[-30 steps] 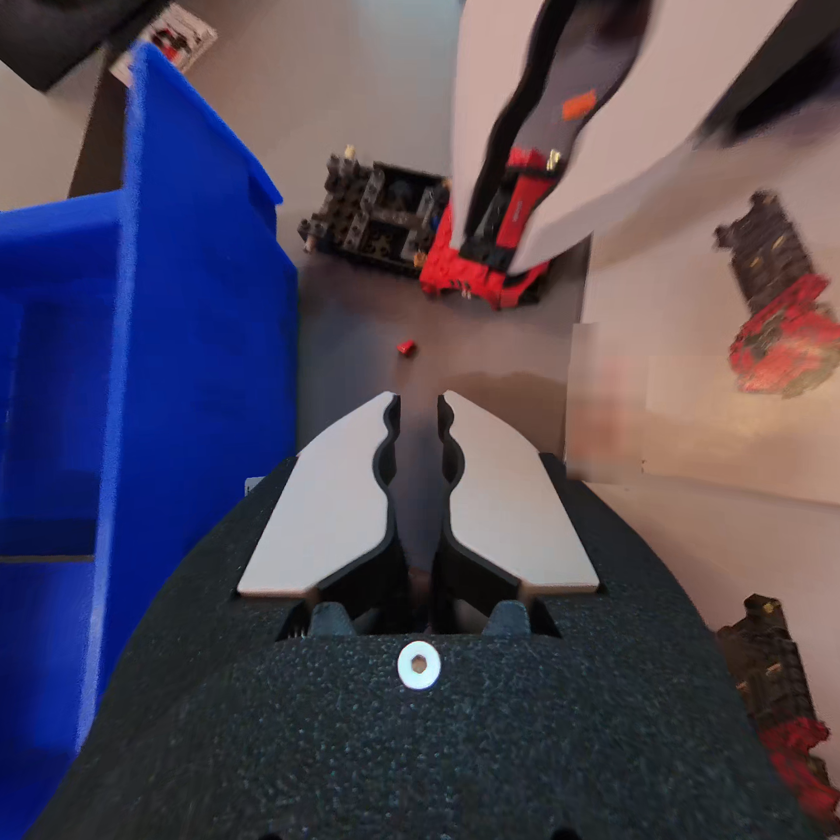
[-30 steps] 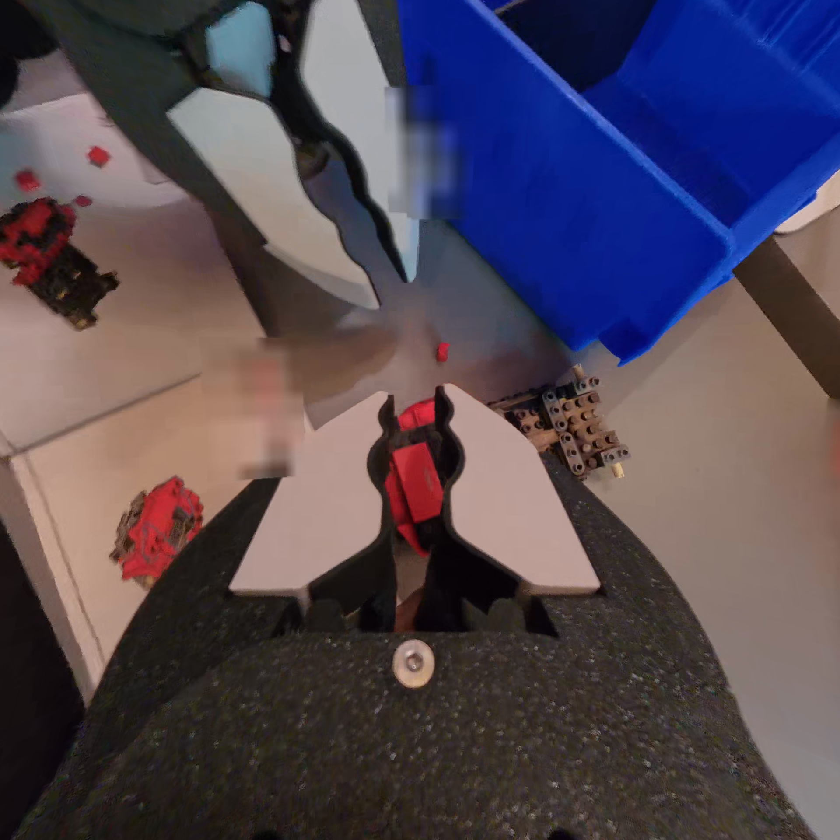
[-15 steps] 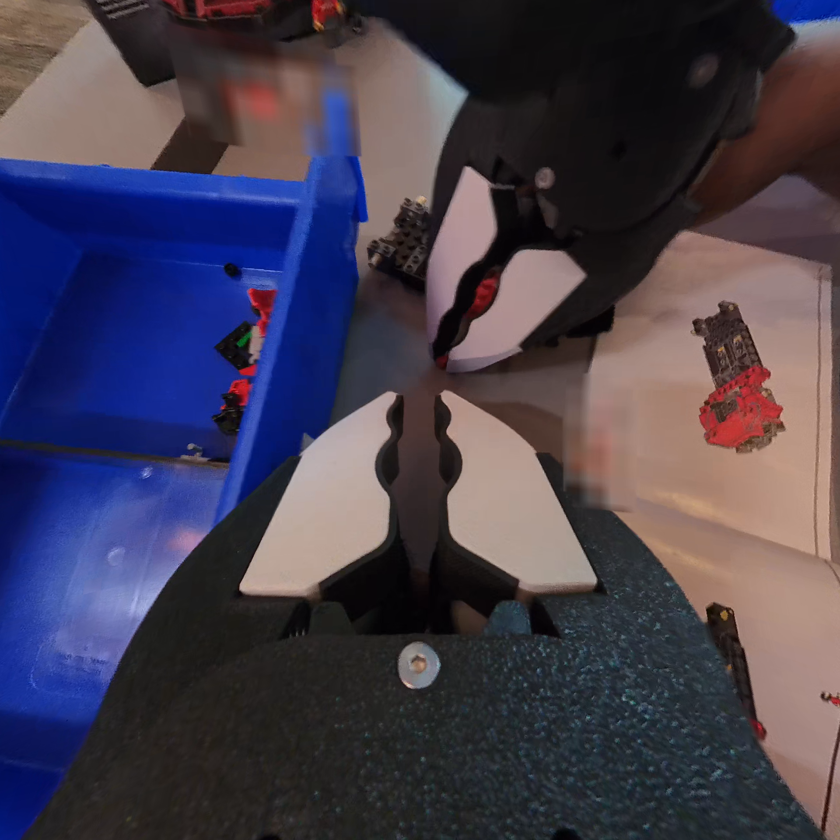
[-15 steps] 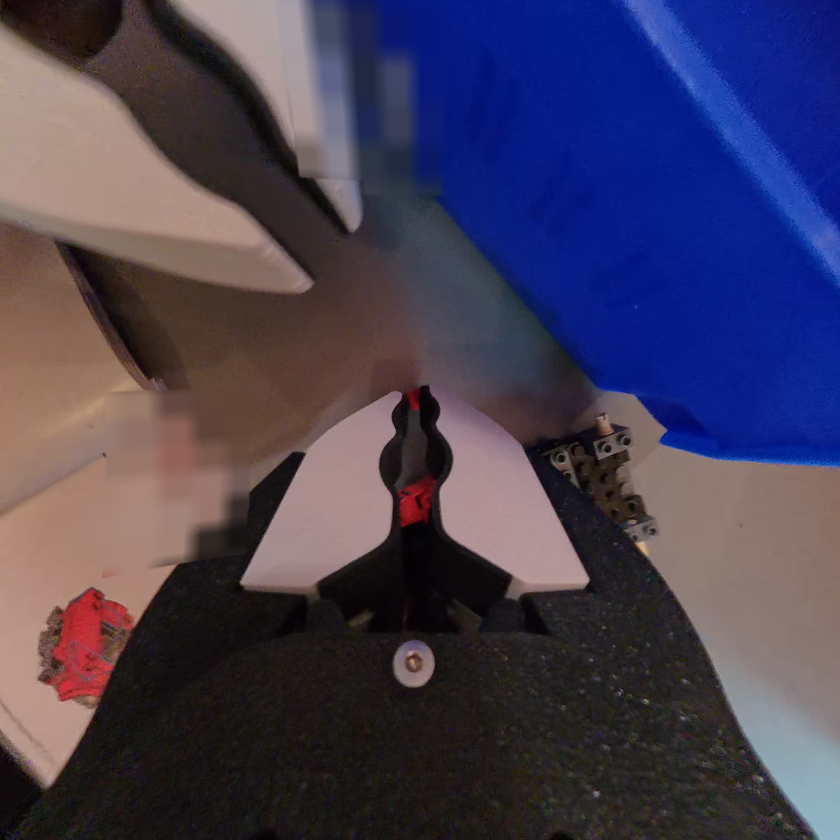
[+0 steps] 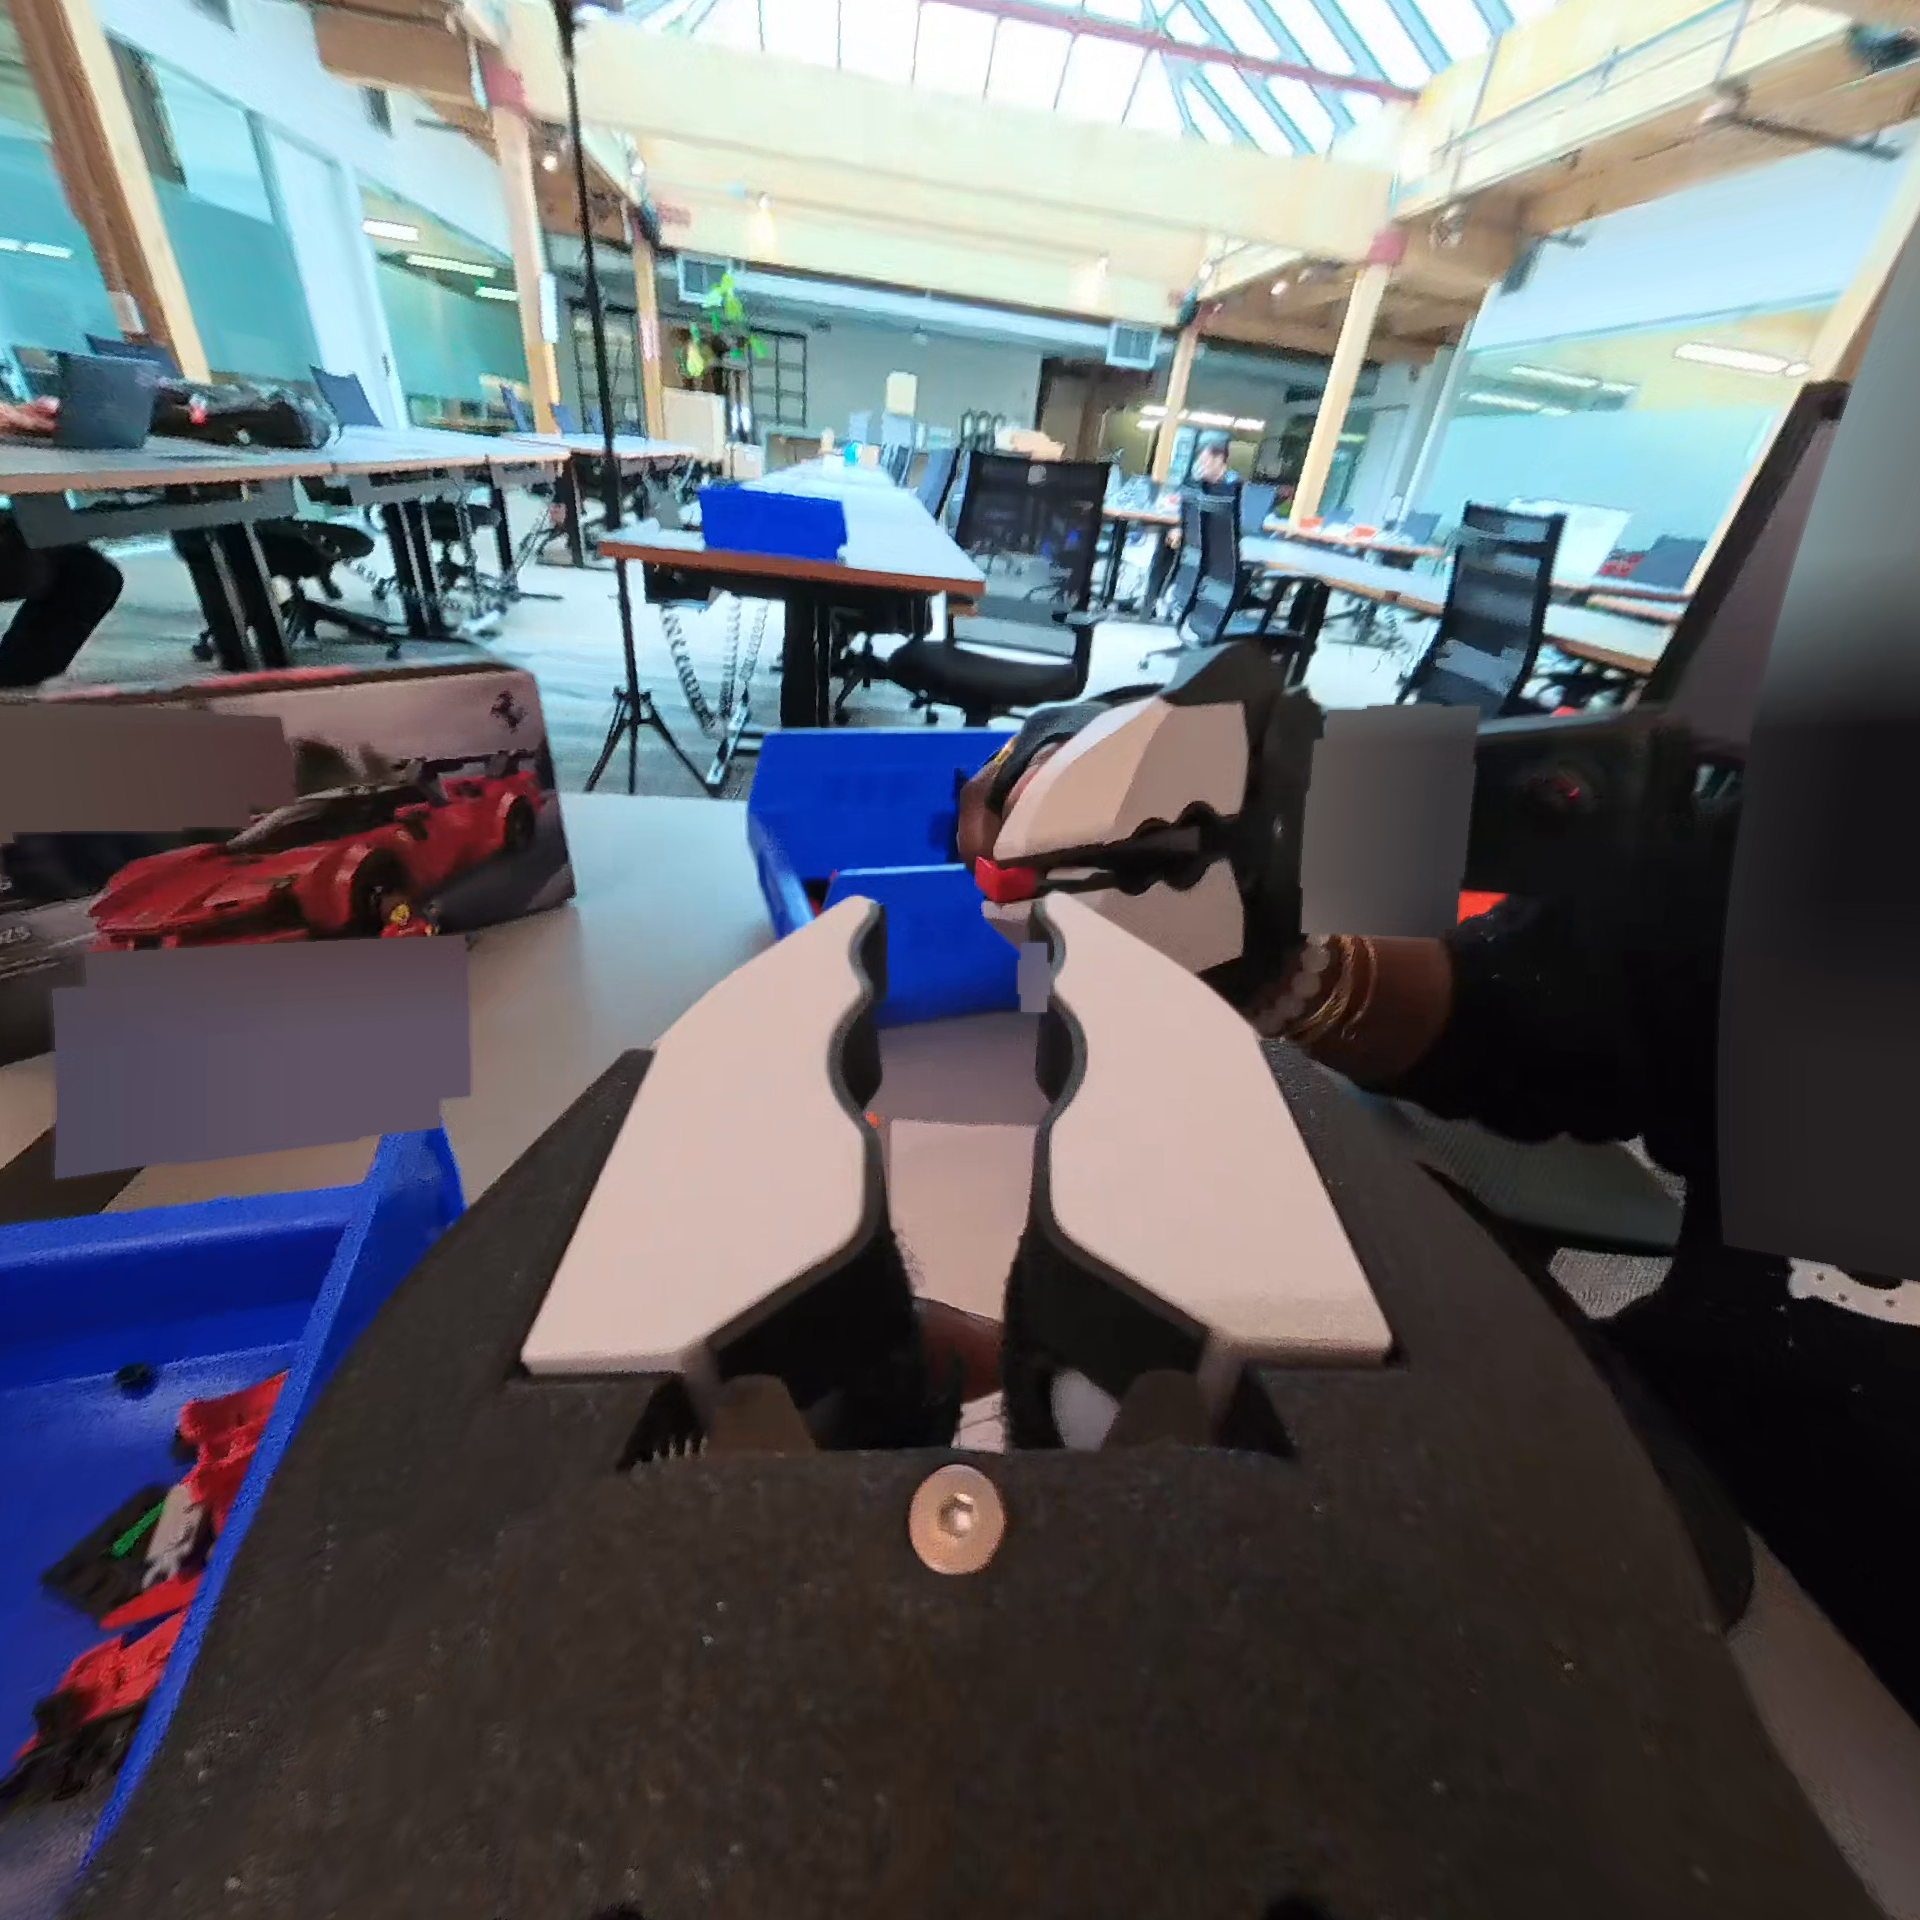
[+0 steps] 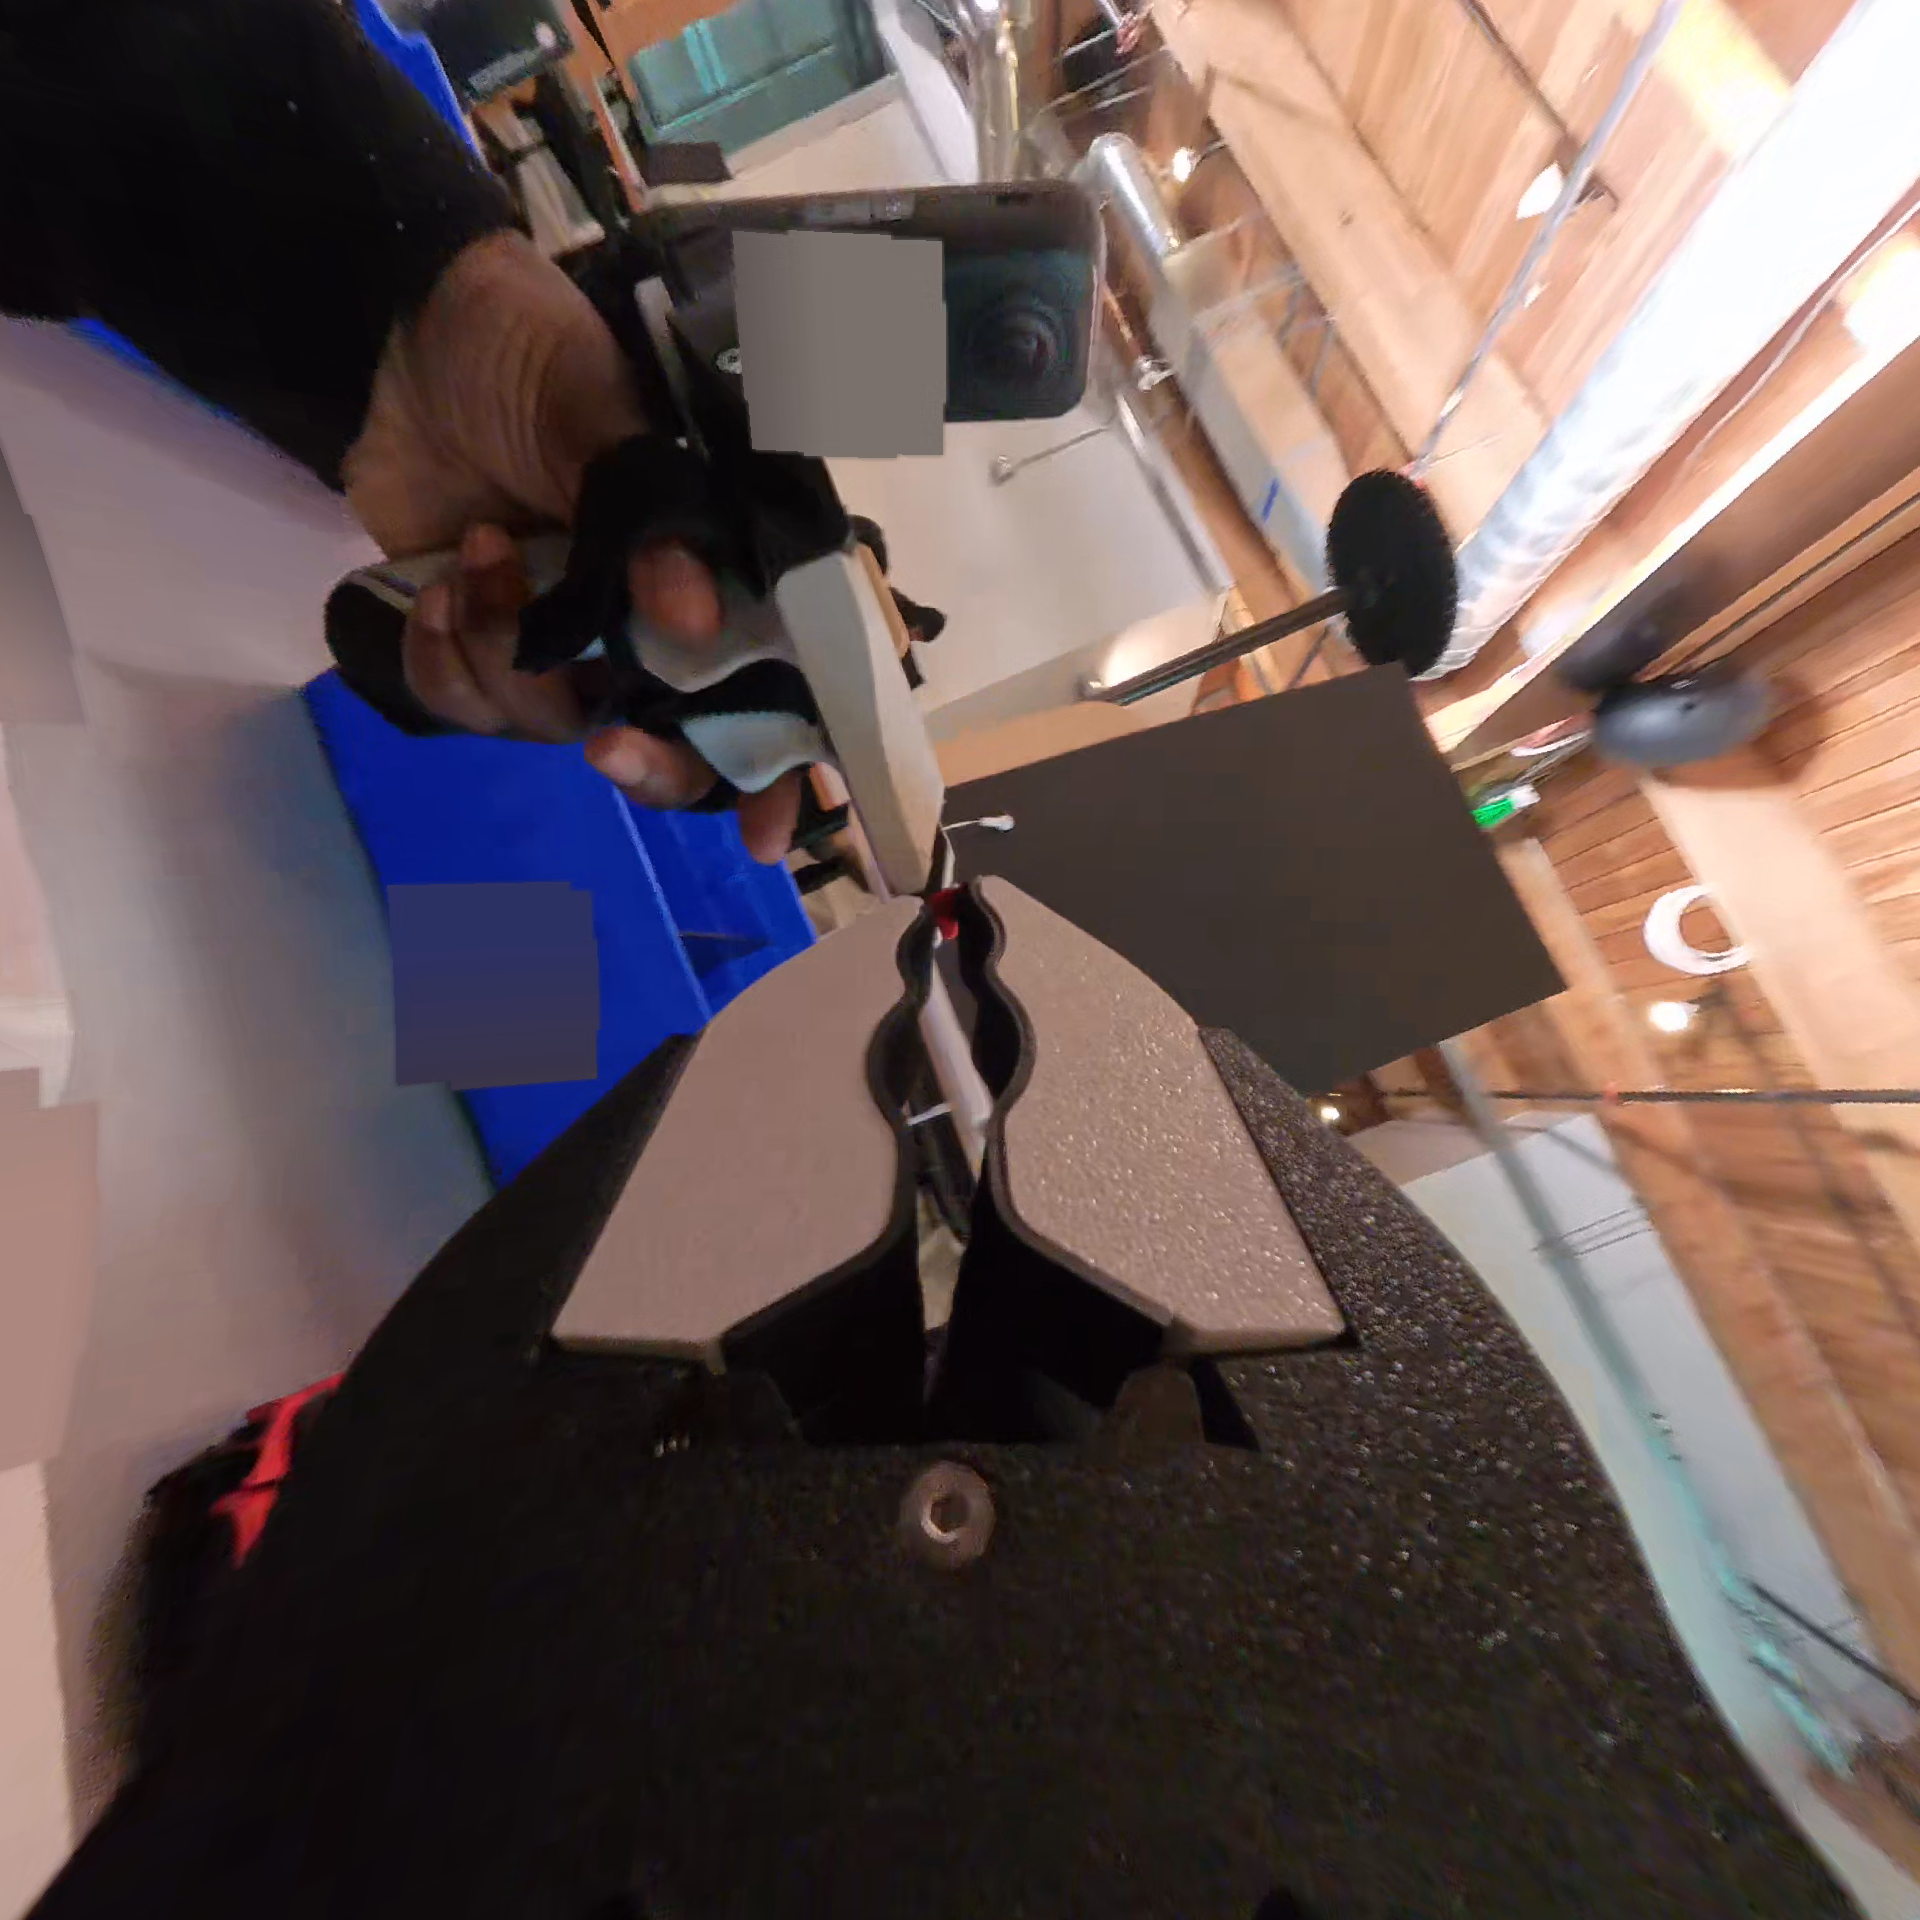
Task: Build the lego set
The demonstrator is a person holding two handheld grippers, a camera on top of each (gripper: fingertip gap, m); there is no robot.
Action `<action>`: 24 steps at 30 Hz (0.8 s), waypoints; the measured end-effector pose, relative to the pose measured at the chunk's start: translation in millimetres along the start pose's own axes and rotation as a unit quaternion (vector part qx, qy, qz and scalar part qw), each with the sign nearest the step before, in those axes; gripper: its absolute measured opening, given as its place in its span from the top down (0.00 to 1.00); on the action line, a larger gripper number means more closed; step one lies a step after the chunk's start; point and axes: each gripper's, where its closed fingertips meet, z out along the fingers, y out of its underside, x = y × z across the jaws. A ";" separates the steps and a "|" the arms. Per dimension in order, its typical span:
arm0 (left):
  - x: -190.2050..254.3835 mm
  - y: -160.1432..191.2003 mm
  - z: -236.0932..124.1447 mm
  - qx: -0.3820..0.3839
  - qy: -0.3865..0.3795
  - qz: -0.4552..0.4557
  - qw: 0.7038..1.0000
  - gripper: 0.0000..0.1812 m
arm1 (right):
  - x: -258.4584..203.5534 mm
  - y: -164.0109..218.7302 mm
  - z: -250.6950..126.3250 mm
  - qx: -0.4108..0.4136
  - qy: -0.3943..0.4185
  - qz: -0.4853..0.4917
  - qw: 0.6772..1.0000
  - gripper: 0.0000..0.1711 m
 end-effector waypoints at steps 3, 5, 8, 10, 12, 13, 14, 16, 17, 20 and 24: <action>10.4 -7.5 0.4 0.012 0.021 0.002 1.000 0.90 | 2.5 -6.8 -3.2 0.001 0.009 -0.031 0.999 0.98; 13.7 -9.3 1.1 0.012 0.023 0.013 1.000 0.91 | 1.8 -7.2 -3.3 -0.006 0.010 -0.044 0.999 0.98; 16.9 -7.5 2.5 0.002 0.027 0.021 0.999 0.95 | 1.6 -7.1 -3.7 -0.011 0.010 -0.052 0.999 0.98; 18.6 -7.7 2.4 0.002 0.033 0.021 0.999 0.96 | 1.6 -8.3 -4.4 -0.008 0.011 -0.053 0.999 0.98; 20.8 -7.8 1.1 0.004 0.043 0.025 0.999 0.96 | 0.9 -11.0 -4.9 -0.003 0.009 -0.050 0.999 0.97; 22.9 -8.0 -0.2 0.007 0.052 0.028 0.998 0.96 | 0.3 -13.4 -5.3 0.005 0.003 -0.037 0.999 0.97; 26.4 -8.6 -2.3 0.012 0.068 0.027 0.997 0.96 | 0.5 -17.2 -6.6 0.018 -0.008 -0.005 1.000 0.94; 38.1 -13.5 -10.0 0.034 0.125 0.002 0.992 0.96 | 2.4 -28.8 -12.4 0.072 -0.049 0.094 0.992 0.89; 44.8 -15.6 -14.8 0.043 0.160 -0.016 0.986 0.96 | 3.2 -34.4 -15.9 0.098 -0.080 0.143 0.982 0.88; 62.3 -19.6 -27.4 0.063 0.248 -0.062 0.965 0.96 | -0.1 -49.7 -23.2 0.149 -0.175 0.214 0.950 0.88; 74.5 -19.7 -34.4 0.073 0.315 -0.103 0.941 0.96 | -4.8 -64.6 -22.5 0.171 -0.233 0.192 0.938 0.88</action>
